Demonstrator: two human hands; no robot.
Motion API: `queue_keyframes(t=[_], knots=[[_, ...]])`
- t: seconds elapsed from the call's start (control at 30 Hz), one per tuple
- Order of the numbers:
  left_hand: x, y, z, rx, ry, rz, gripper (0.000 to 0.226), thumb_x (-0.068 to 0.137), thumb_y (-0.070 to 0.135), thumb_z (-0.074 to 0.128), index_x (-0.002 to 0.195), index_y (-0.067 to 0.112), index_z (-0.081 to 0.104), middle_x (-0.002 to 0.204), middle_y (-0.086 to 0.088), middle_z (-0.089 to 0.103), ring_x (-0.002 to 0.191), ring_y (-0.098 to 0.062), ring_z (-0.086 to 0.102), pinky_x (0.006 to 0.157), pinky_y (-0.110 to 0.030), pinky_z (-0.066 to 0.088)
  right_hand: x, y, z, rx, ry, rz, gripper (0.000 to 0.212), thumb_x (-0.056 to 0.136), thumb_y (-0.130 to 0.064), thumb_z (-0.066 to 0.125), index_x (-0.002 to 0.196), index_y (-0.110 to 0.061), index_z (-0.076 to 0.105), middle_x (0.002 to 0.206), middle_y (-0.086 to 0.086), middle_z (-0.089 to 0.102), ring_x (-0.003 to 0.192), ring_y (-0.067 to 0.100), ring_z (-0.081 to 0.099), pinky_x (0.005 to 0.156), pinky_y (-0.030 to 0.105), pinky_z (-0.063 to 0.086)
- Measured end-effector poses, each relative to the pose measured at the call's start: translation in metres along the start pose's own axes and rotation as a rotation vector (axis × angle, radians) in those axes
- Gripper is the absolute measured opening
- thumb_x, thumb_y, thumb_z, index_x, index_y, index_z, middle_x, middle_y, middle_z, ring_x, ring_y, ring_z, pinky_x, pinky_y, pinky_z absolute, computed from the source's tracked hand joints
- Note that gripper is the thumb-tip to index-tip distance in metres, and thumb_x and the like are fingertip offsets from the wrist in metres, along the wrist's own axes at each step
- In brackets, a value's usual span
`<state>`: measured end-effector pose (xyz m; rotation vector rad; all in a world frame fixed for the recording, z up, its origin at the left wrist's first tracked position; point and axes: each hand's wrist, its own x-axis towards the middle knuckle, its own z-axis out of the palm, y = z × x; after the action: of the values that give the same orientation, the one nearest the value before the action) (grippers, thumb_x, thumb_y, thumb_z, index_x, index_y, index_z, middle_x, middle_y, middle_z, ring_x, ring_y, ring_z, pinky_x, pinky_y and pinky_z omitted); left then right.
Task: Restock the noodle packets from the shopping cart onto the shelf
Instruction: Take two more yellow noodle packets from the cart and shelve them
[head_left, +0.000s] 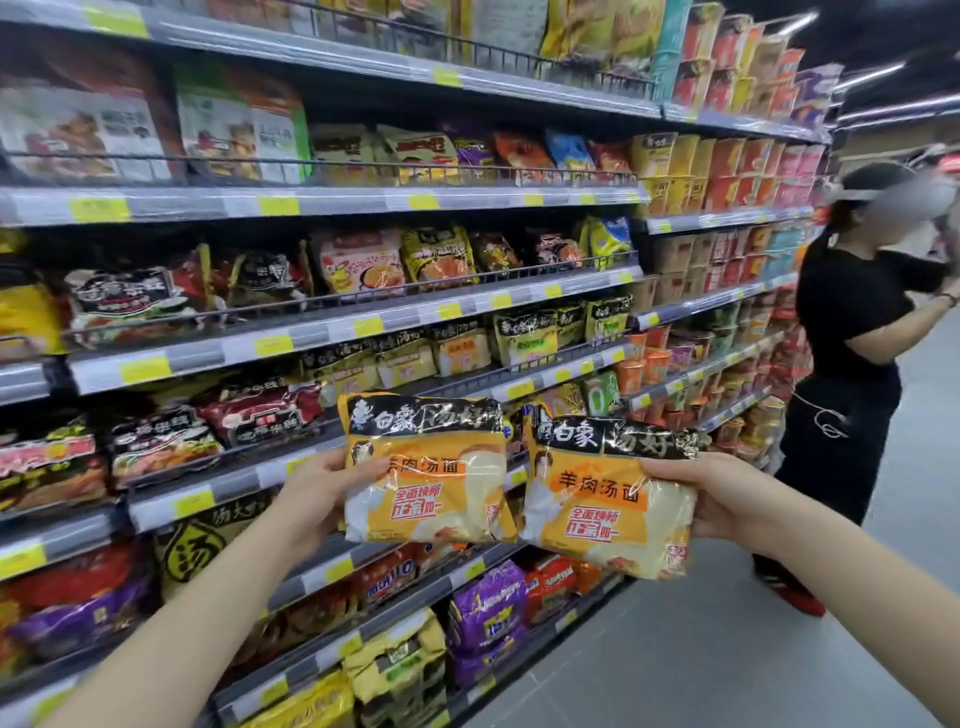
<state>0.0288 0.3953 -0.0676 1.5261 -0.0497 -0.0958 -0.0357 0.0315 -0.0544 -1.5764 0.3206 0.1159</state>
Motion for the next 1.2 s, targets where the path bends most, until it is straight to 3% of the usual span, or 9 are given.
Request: queue_keyframes(t=[0.1, 0.27, 0.4, 0.6, 0.73, 0.9, 1.07, 1.13, 1.2], knots=[[0.045, 0.001, 0.012, -0.015, -0.017, 0.003, 0.016, 0.082, 0.009, 0.066, 0.096, 0.001, 0.064, 0.089, -0.013, 0.074, 0.07, -0.021, 0.072, 0.053, -0.027, 0.056, 0.045, -0.011, -0.012, 0.006, 0.017, -0.002, 0.042, 0.081, -0.02, 0.071, 0.116, 0.002, 0.062, 0.099, 0.016, 0.074, 0.096, 0.032, 0.069, 0.091, 0.046, 0.052], [0.107, 0.008, 0.021, -0.042, -0.036, 0.009, 0.034, 0.069, 0.013, 0.071, 0.099, -0.001, 0.063, 0.091, -0.017, 0.073, 0.072, -0.024, 0.071, 0.057, -0.03, 0.056, 0.107, -0.038, -0.019, -0.013, 0.023, -0.012, 0.039, 0.083, -0.018, 0.07, 0.115, 0.002, 0.061, 0.093, 0.014, 0.075, 0.079, 0.026, 0.073, 0.074, 0.038, 0.058], [0.159, 0.012, 0.025, -0.052, -0.016, 0.02, 0.033, 0.07, 0.011, 0.072, 0.099, -0.002, 0.064, 0.095, -0.02, 0.072, 0.075, -0.027, 0.071, 0.061, -0.033, 0.058, 0.158, -0.057, -0.019, -0.005, 0.022, -0.016, 0.04, 0.083, -0.018, 0.07, 0.116, 0.003, 0.061, 0.098, 0.016, 0.074, 0.092, 0.031, 0.07, 0.09, 0.046, 0.053], [0.214, 0.009, 0.035, -0.07, 0.04, 0.018, 0.01, 0.081, 0.002, 0.067, 0.086, 0.006, 0.059, 0.074, -0.007, 0.075, 0.061, -0.016, 0.071, 0.046, -0.023, 0.053, 0.221, -0.07, -0.021, -0.043, 0.014, -0.02, 0.046, 0.082, -0.022, 0.071, 0.119, 0.002, 0.06, 0.095, 0.014, 0.075, 0.087, 0.03, 0.07, 0.084, 0.043, 0.055], [0.244, 0.002, 0.036, -0.064, 0.049, 0.016, 0.008, 0.081, 0.002, 0.066, 0.086, 0.004, 0.06, 0.083, -0.009, 0.074, 0.062, -0.012, 0.07, 0.046, -0.019, 0.051, 0.262, -0.078, -0.021, -0.042, 0.001, -0.037, 0.048, 0.08, -0.023, 0.073, 0.121, -0.001, 0.059, 0.097, 0.013, 0.075, 0.089, 0.03, 0.07, 0.094, 0.049, 0.051], [0.284, -0.009, 0.034, -0.052, 0.086, 0.006, 0.021, 0.079, 0.006, 0.069, 0.097, -0.004, 0.064, 0.09, -0.013, 0.074, 0.069, -0.015, 0.072, 0.051, -0.021, 0.053, 0.32, -0.084, -0.018, -0.036, -0.015, -0.021, 0.05, 0.079, -0.019, 0.074, 0.121, 0.002, 0.057, 0.099, 0.016, 0.074, 0.085, 0.029, 0.069, 0.082, 0.043, 0.055], [0.326, -0.023, 0.036, -0.029, 0.11, 0.007, 0.02, 0.077, 0.012, 0.071, 0.092, 0.0, 0.067, 0.087, -0.01, 0.074, 0.073, -0.014, 0.07, 0.061, -0.026, 0.055, 0.38, -0.098, -0.02, -0.11, -0.132, -0.019, 0.021, 0.085, -0.021, 0.067, 0.097, -0.003, 0.067, 0.082, 0.011, 0.075, 0.069, 0.022, 0.07, 0.06, 0.029, 0.054], [0.341, -0.025, 0.036, -0.037, 0.13, -0.002, 0.041, 0.067, 0.02, 0.076, 0.101, -0.001, 0.066, 0.096, -0.014, 0.073, 0.088, -0.026, 0.069, 0.08, -0.04, 0.052, 0.404, -0.104, -0.022, -0.128, -0.166, -0.022, 0.025, 0.084, -0.022, 0.068, 0.099, -0.001, 0.067, 0.088, 0.014, 0.075, 0.08, 0.028, 0.07, 0.075, 0.038, 0.056], [0.353, -0.025, 0.036, -0.045, 0.149, -0.007, 0.052, 0.06, 0.024, 0.081, 0.103, -0.002, 0.066, 0.1, -0.018, 0.072, 0.094, -0.034, 0.064, 0.084, -0.047, 0.047, 0.43, -0.11, -0.023, -0.144, -0.207, -0.013, 0.032, 0.082, -0.022, 0.069, 0.103, 0.002, 0.067, 0.098, 0.019, 0.073, 0.094, 0.033, 0.069, 0.092, 0.049, 0.051]])
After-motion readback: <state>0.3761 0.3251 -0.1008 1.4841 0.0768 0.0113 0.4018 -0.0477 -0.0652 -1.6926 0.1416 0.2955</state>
